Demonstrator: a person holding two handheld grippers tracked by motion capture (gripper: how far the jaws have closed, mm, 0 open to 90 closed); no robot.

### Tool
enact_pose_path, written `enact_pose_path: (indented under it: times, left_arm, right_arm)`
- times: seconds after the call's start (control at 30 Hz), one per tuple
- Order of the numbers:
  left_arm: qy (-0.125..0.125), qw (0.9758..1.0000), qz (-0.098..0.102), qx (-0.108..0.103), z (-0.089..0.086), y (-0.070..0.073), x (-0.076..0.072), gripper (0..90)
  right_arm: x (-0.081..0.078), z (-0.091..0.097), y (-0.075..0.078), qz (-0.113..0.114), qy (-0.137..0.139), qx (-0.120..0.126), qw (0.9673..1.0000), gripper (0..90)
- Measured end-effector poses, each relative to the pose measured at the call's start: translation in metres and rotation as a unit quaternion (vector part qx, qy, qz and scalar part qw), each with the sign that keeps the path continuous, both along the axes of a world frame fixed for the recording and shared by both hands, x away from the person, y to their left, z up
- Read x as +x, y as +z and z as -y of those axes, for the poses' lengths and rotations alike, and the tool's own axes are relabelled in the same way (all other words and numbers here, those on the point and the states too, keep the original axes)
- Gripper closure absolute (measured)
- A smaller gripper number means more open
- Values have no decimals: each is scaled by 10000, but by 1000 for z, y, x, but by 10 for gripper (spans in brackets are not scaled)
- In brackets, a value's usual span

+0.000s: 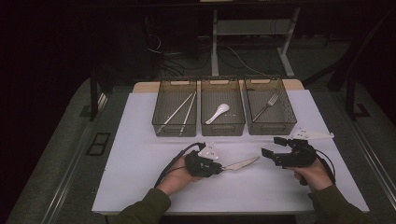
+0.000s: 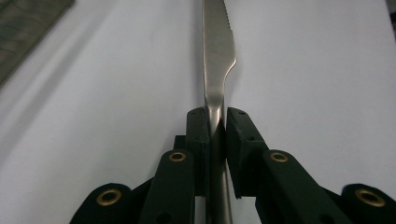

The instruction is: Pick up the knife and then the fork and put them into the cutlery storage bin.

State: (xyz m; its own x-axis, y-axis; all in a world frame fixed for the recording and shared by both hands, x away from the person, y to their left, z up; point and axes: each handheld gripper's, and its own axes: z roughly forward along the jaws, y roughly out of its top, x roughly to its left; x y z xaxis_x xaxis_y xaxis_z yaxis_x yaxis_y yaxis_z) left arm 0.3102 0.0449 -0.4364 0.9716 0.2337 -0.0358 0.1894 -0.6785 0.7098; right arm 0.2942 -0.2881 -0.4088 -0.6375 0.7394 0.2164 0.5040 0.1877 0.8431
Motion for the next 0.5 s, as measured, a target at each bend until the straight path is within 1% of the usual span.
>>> enact_pose_path:
  times: [0.03,0.13,0.27,0.3,0.37,0.43,0.5]
  left_arm:
    - [65,9999,2,-85,-1,2,-1,791]
    - [147,9995,0,-271,-6,9,-1,791]
    - [149,9988,97,-446,-9,18,-2,790]
    - [168,9984,109,-522,-10,20,-3,790]
    - [198,9978,152,-608,-12,24,-4,790]
    - [259,9967,178,-746,-14,28,-4,790]
    - [314,9957,246,-835,-17,32,-4,790]
  right_arm:
    - [0,0,0,2,6,7,10000,222]
    - [0,0,1,-15,28,34,10000,222]
    - [-1,-1,3,4,94,66,9999,219]
    - [-2,-1,4,3,105,92,9999,215]
    - [-2,-2,5,18,180,103,9998,207]
    - [-3,-3,7,41,245,115,9996,198]
    - [-5,-6,9,45,288,153,9995,192]
